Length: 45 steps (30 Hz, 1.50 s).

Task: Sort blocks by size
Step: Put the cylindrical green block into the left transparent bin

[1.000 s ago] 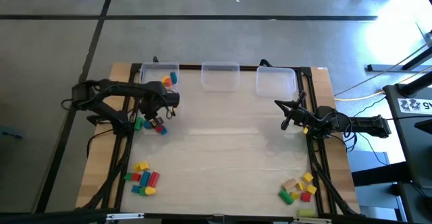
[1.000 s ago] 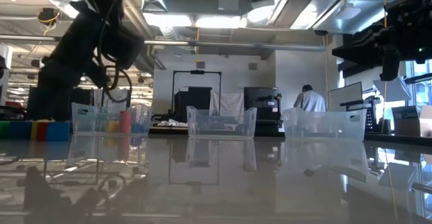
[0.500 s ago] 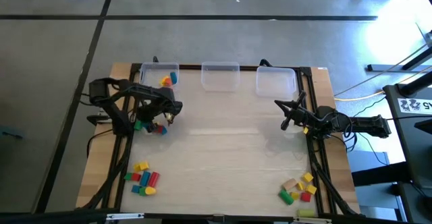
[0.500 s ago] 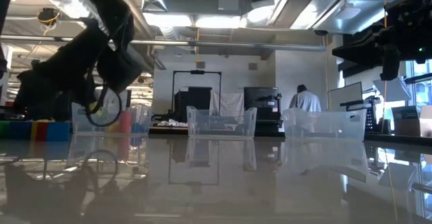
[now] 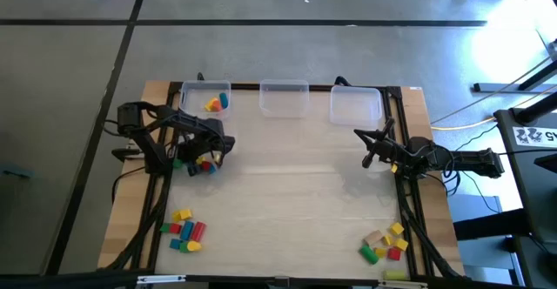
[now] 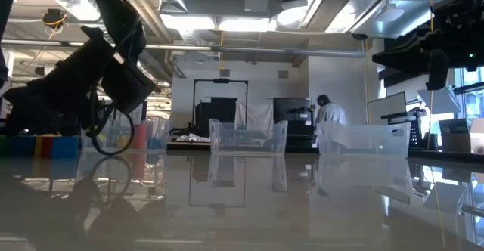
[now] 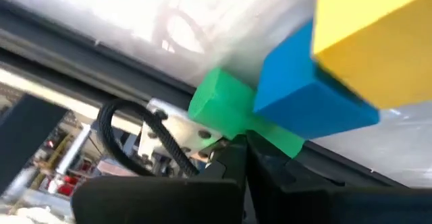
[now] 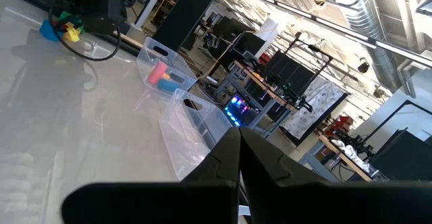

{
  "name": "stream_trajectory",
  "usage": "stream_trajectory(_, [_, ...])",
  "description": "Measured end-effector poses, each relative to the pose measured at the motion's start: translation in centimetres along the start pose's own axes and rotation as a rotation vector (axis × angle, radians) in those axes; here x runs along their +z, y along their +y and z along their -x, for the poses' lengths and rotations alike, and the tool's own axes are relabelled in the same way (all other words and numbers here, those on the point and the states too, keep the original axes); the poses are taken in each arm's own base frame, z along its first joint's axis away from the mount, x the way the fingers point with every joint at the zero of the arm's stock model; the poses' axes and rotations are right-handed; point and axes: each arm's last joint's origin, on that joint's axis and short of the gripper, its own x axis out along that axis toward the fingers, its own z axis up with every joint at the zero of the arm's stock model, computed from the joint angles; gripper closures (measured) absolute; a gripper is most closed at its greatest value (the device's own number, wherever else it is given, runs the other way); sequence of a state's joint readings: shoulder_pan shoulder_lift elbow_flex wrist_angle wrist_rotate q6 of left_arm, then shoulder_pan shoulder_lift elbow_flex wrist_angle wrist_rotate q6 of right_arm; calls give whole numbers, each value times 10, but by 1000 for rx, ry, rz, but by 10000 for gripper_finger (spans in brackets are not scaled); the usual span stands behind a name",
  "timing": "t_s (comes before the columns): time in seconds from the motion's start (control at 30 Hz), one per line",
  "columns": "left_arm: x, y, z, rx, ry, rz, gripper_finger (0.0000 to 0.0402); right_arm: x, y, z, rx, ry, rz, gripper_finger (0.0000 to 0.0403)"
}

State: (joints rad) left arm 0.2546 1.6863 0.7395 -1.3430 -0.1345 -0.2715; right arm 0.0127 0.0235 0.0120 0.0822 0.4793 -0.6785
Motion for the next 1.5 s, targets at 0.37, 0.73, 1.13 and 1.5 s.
stream_trajectory(0.37, [-6, 3, 5, 25, 60, -96, 400, 0, 0, 0, 1, 1, 3, 391])
stream_trajectory(0.73, [0, 2, -2, 14, 75, -88, 400, 0, 0, 0, 2, 2, -17, 391])
stream_trajectory(1.13, [18, -6, -22, 47, 220, -106, 400, 0, 0, 0, 3, 4, -16, 391])
stream_trajectory(1.5, [15, -13, -17, 4, 108, -130, 400, 0, 0, 0, 3, 3, -16, 391])
